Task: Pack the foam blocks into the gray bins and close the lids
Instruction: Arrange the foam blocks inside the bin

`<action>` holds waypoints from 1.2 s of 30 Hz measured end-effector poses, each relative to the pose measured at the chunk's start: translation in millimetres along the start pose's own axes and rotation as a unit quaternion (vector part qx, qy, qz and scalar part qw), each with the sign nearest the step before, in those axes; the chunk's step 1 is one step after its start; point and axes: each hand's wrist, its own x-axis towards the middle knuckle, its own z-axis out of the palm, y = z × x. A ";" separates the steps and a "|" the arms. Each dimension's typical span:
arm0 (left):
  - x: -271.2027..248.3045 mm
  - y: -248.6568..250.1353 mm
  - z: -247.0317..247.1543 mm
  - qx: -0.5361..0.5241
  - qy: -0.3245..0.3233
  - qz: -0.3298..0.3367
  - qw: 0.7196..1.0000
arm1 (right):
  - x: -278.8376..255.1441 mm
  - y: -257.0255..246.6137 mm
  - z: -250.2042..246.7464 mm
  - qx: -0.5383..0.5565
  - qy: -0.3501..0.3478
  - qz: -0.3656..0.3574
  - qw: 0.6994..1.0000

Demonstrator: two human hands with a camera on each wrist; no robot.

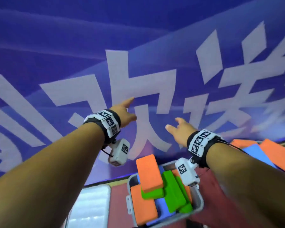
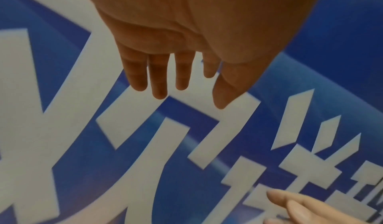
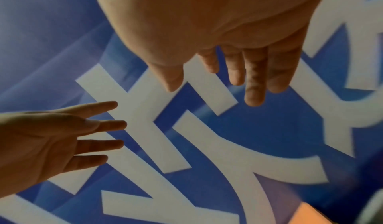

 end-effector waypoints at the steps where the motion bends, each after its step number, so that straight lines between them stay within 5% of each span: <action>1: 3.5 -11.2 16.0 -0.008 -0.019 0.002 1.000 | -5.1 13.1 14.8 0.001 -0.003 0.024 1.000; 6: -0.9 -69.8 115.1 -0.058 -0.099 -0.040 0.993 | -6.6 77.9 79.8 -0.021 -0.016 0.109 0.994; 11: -12.5 -151.8 283.3 -0.136 -0.185 -0.110 0.967 | 50.1 157.5 198.1 -0.074 -0.077 0.129 0.986; 16: 2.2 -262.9 476.6 -0.181 -0.117 -0.131 0.968 | 140.0 249.5 371.0 -0.121 -0.103 0.091 0.983; 19: 12.9 -323.7 549.2 -0.265 -0.054 -0.174 0.947 | 173.1 279.9 424.5 0.004 -0.011 0.070 0.997; 21: 21.3 -344.8 577.8 -0.299 -0.048 -0.186 0.935 | 191.4 305.3 441.3 0.100 0.078 0.025 0.992; 25: 36.6 -355.5 608.7 -0.371 -0.025 -0.125 0.920 | 194.1 334.8 455.4 0.246 0.140 -0.062 0.957; 31: 20.3 -351.1 611.7 -0.436 -0.047 -0.143 0.887 | 181.9 345.5 461.7 0.327 0.086 -0.053 0.940; 36: 19.6 -340.2 608.1 -0.424 -0.042 -0.125 0.896 | 183.6 348.3 457.9 0.320 0.066 -0.038 0.944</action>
